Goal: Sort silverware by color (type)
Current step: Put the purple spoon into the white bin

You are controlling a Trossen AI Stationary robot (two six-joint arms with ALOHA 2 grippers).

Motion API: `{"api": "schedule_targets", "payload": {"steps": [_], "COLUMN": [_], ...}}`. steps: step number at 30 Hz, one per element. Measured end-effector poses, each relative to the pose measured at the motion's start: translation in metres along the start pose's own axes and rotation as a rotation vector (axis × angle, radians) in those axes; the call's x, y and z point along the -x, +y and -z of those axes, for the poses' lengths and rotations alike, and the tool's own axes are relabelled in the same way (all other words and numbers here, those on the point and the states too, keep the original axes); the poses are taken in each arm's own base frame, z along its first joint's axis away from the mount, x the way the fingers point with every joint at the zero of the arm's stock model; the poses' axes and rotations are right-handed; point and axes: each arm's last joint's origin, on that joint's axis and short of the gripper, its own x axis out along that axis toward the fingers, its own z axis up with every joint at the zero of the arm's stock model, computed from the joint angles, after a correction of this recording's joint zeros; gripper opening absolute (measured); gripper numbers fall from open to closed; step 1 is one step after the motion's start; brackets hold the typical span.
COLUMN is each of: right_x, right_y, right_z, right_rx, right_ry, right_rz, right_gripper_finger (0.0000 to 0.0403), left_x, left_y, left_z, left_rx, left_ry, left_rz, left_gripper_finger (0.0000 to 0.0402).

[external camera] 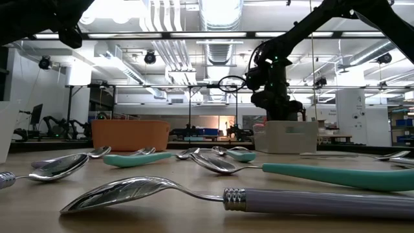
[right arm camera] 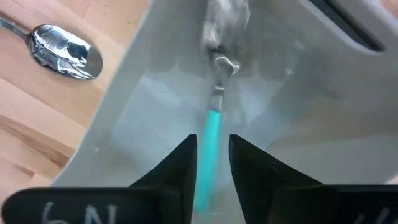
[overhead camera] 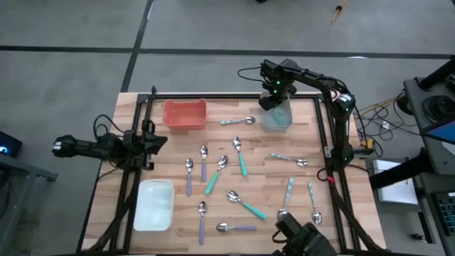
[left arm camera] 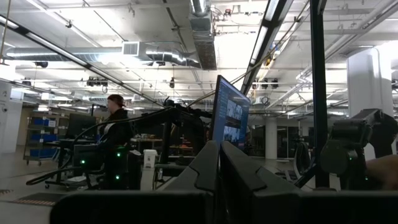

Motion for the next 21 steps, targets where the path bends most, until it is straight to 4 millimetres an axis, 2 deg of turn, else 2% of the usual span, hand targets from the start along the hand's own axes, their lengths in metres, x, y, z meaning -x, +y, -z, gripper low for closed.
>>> {"api": "schedule_targets", "payload": {"steps": [4, 7, 13, 18, 21], "right_x": [0.001, 0.008, 0.036, 0.052, 0.056], "right_y": [0.0, 0.004, 0.041, 0.078, 0.096], "right_z": [0.003, 0.007, 0.019, 0.052, 0.082], "right_rx": [0.004, 0.038, 0.213, 0.39, 0.482], "right_ry": [0.022, 0.013, -0.194, -0.396, -0.488], "right_rz": [0.002, 0.001, -0.024, -0.096, -0.13], "right_gripper_finger": [0.0104, 0.0108, 0.0094, 0.0076, 0.007], "left_x": [0.0, 0.0, -0.001, -0.006, -0.01], "left_y": [0.0, 0.0, -0.001, -0.002, -0.002], "left_z": [0.0, 0.0, 0.005, 0.019, 0.03], "left_rx": [0.005, 0.058, 0.188, 0.344, 0.441], "left_ry": [0.001, 0.0, 0.051, 0.158, 0.218], "left_rz": [0.0, 0.0, -0.001, -0.036, -0.165], "left_gripper_finger": [0.0, 0.0, 0.0, 0.0, 0.0]}}
